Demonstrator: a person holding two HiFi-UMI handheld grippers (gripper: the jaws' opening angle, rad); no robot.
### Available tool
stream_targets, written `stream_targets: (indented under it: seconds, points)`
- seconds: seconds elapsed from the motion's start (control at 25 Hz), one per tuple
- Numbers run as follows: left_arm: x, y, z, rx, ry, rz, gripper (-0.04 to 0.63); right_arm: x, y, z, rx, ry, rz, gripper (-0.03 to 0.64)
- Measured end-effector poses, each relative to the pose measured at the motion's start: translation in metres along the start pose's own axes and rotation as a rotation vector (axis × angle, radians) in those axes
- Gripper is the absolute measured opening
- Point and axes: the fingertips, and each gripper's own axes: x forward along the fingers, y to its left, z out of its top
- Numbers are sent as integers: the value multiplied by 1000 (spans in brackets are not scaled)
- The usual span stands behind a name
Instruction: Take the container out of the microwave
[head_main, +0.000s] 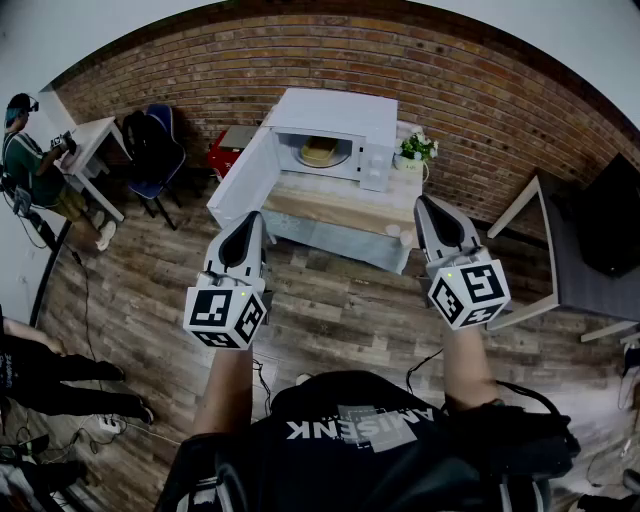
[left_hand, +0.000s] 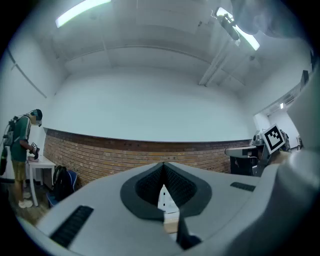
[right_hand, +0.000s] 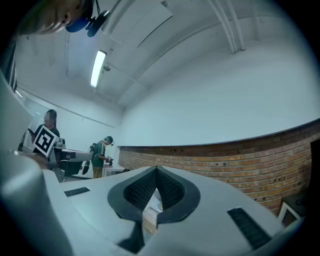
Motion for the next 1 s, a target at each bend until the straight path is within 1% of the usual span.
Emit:
stream_targets:
  seconds: [0.28, 0.52, 0.6, 0.72, 0.8, 0.92, 1.0]
  points:
    - [-3, 1, 3, -5, 1, -11, 12, 0, 4, 3, -8, 1, -6, 41]
    - [0, -4, -2, -12, 14, -37, 12, -2, 6, -2, -5, 17, -16, 40]
    - [-2, -3, 0, -17, 2, -33, 12, -3, 5, -1, -3, 11, -35, 40]
    - [-7, 0, 7, -36, -45, -22, 12, -5, 2, 0, 7, -4, -63, 41]
    - [-7, 1, 7, -42, -49, -29, 12, -5, 6, 2, 14, -5, -45, 41]
    - [-7, 3, 2, -40, -27, -41, 12, -5, 15, 2, -4, -1, -30, 41]
    - [-10, 8, 4, -44, -45, -30, 12, -4, 19, 0, -8, 8, -30, 41]
